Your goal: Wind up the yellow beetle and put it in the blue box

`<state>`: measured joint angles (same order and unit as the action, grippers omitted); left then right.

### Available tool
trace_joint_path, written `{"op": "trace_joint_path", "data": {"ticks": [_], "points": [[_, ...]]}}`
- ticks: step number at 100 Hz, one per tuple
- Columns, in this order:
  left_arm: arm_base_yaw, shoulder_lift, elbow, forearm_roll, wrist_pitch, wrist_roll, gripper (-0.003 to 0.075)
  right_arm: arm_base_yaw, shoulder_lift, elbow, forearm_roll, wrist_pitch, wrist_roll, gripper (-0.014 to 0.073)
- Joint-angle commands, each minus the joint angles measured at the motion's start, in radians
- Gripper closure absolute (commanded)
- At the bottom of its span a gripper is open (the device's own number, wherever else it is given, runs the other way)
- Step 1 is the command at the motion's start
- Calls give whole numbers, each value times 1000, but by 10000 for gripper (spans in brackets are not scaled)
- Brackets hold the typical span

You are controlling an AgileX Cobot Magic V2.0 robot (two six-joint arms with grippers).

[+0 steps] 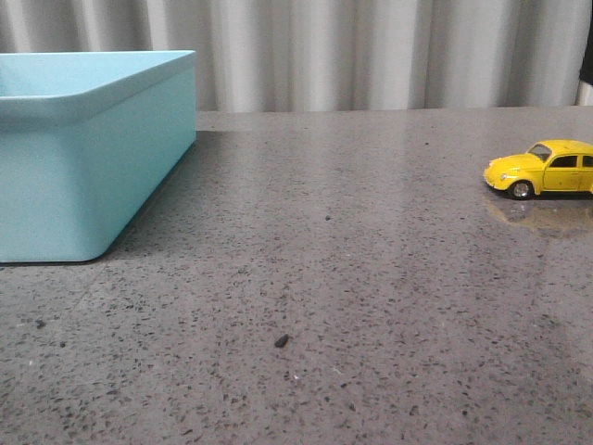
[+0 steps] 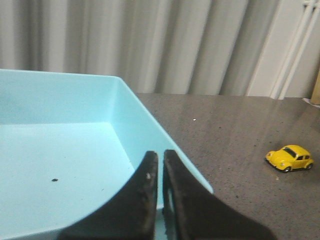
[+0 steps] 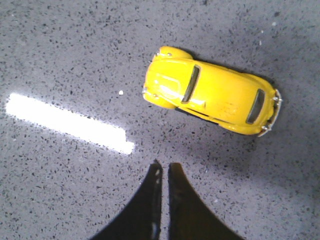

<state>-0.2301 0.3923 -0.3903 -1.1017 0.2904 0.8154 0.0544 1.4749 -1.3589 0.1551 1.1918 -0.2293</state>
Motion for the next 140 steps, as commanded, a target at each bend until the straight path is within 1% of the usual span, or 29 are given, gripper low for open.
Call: {"op": "trace_joint_path", "data": {"ticks": [1,7,18,23,33,47,61,75,113,140], "points": [[8,54,-35,-6,-50,-17,741,-7,-15,-34,13,-37,4,655],[8,74,-35,36,-50,-13,741,-7,-10,-34,13,-50,4,655],[8,82,-35,182,-68,-11,741,-7,-6,-34,13,-67,4,655],[8,82,-35,208,-93,-11,741,-7,-6,-34,13,-74,7,655],[6,82,-36,191,-127,-11,741,-7,-6,-34,13,-76,7,655],[6,82,-36,142,-117,-11,741,-7,10,-34,9,-83,12,655],[6,82,-36,113,-101,-11,741,-31,47,-34,9,-81,19,655],[6,82,-36,111,-99,-11,741,-49,63,-34,9,-93,19,655],[6,82,-36,92,-99,-11,741,-49,71,-34,11,-156,19,655],[6,82,-36,88,-87,-11,741,-49,90,-34,11,-154,19,655]]}}
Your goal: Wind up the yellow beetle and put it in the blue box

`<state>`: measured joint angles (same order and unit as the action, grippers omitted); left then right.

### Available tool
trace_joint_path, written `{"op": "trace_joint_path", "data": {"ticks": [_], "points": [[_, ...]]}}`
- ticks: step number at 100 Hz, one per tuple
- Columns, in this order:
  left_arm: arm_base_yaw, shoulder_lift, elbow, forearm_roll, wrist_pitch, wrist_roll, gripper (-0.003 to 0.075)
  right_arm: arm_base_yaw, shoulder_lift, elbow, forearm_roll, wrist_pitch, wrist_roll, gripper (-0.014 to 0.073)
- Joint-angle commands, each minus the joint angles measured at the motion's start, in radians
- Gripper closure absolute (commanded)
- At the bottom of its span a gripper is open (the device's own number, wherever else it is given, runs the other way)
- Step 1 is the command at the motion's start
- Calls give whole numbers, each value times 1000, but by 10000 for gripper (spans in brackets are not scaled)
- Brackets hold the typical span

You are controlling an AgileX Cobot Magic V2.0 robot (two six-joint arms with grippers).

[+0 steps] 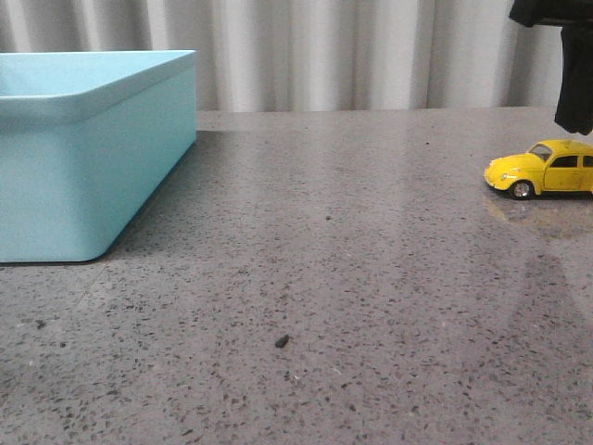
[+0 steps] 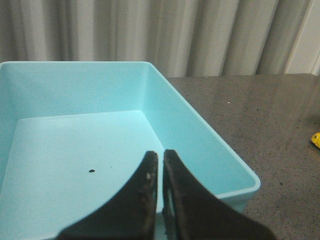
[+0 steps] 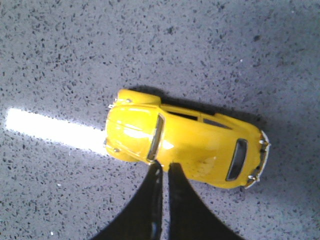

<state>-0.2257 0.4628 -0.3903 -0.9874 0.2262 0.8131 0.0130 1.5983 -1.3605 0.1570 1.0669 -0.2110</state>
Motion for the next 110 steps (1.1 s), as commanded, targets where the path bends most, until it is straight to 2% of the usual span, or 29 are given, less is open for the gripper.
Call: {"op": "trace_joint_path", "data": {"ticks": [1,110], "points": [[1,11,-36,-29,-20,-8,741,-7,-34,-32,7,-31,0,655],[1,11,-36,-49,-16,-8,741,-7,22,-42,-8,-50,0,655]]}}
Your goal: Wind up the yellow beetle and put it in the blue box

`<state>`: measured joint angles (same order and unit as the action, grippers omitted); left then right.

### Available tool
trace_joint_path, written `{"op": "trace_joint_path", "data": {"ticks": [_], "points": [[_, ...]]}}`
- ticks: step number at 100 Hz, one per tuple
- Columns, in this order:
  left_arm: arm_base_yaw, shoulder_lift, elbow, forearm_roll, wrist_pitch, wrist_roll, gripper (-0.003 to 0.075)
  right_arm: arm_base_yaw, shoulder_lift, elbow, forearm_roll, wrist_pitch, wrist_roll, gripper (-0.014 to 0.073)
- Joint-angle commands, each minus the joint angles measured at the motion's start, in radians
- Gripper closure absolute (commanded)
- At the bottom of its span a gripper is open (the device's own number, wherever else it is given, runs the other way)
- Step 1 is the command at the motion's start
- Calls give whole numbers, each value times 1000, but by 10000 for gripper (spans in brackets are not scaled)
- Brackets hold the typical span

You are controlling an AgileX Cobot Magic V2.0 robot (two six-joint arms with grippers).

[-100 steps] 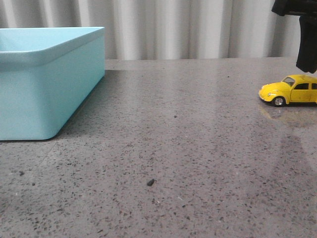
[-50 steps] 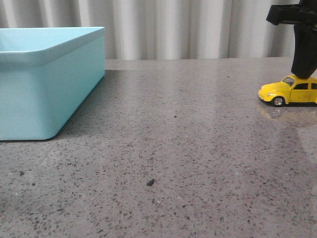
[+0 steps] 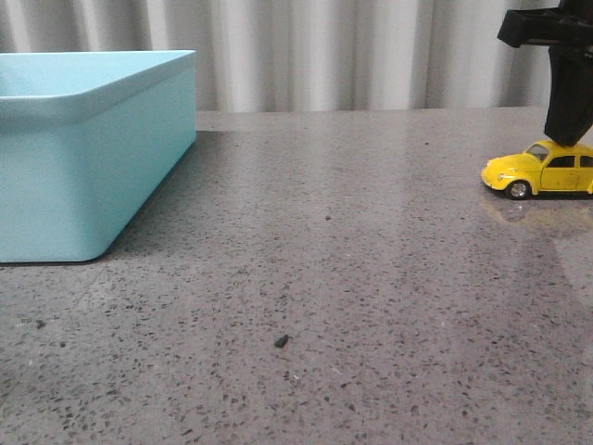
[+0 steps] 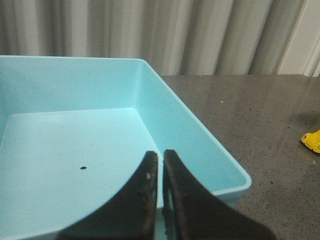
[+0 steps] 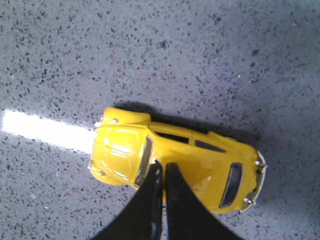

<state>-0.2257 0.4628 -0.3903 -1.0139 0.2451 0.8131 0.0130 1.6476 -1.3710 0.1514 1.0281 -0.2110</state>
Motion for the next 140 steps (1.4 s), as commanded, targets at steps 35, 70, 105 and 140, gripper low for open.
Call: {"op": "trace_joint_path", "data": {"ticks": [35,70,105,140], "points": [[1,11,-36,-22,-34,-8,741,-7,-14,-32,-33,27,0,655],[1,11,-36,-22,-32,-8,741,-11,-14,-32,-157,68,45,655],[1,11,-36,-22,-32,-8,741,-120,-14,-32,-230,103,71,655],[1,11,-36,-22,-34,-8,741,-141,-14,-32,-232,73,71,655]]}}
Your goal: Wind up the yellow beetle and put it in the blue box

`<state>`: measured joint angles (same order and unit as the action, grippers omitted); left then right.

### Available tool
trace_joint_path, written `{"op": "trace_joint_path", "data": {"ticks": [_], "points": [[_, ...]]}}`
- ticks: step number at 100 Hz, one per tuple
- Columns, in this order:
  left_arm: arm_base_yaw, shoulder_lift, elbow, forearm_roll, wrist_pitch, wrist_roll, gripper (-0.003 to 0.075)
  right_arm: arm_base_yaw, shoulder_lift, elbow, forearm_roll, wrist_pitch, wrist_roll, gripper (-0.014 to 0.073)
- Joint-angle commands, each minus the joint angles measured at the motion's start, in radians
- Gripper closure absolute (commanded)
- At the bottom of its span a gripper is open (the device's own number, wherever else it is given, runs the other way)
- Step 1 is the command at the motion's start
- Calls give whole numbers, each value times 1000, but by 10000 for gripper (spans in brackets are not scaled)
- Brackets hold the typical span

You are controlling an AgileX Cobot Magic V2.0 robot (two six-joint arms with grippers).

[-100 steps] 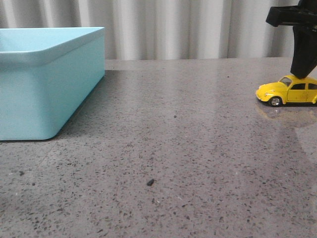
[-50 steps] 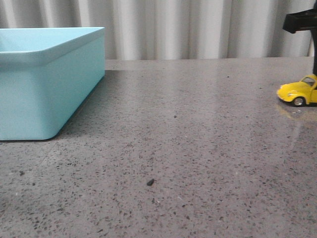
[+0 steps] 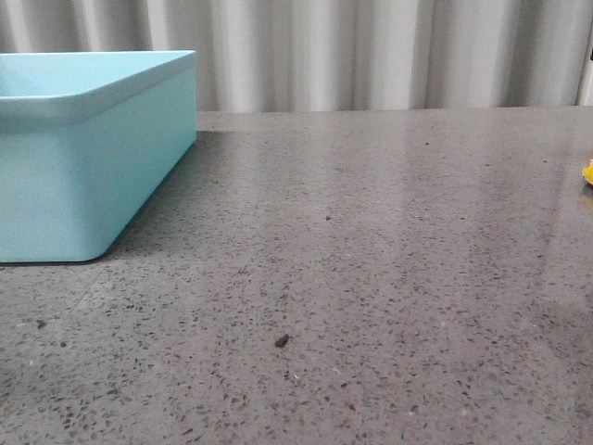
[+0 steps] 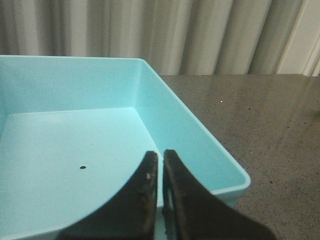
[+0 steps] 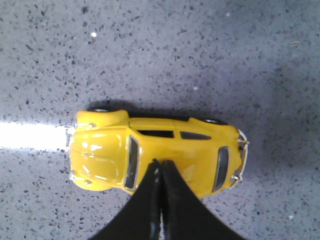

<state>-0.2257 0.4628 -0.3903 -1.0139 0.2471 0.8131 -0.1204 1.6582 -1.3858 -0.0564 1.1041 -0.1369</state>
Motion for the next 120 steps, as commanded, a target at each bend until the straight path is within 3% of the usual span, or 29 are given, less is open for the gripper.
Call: {"op": "trace_joint_path", "data": {"ticks": [1,18,51,120], "points": [[1,11,-36,-22,-36,-8,741,-8,-25,-17,-25,-3,-3,655],[1,11,-36,-22,-38,-8,741,-4,-48,-41,-12,-8,-3,655],[1,11,-36,-22,-38,-8,741,35,-251,-256,39,19,-3,655],[1,11,-36,-22,-36,-8,741,88,-333,-259,127,5,-85,655]]}}
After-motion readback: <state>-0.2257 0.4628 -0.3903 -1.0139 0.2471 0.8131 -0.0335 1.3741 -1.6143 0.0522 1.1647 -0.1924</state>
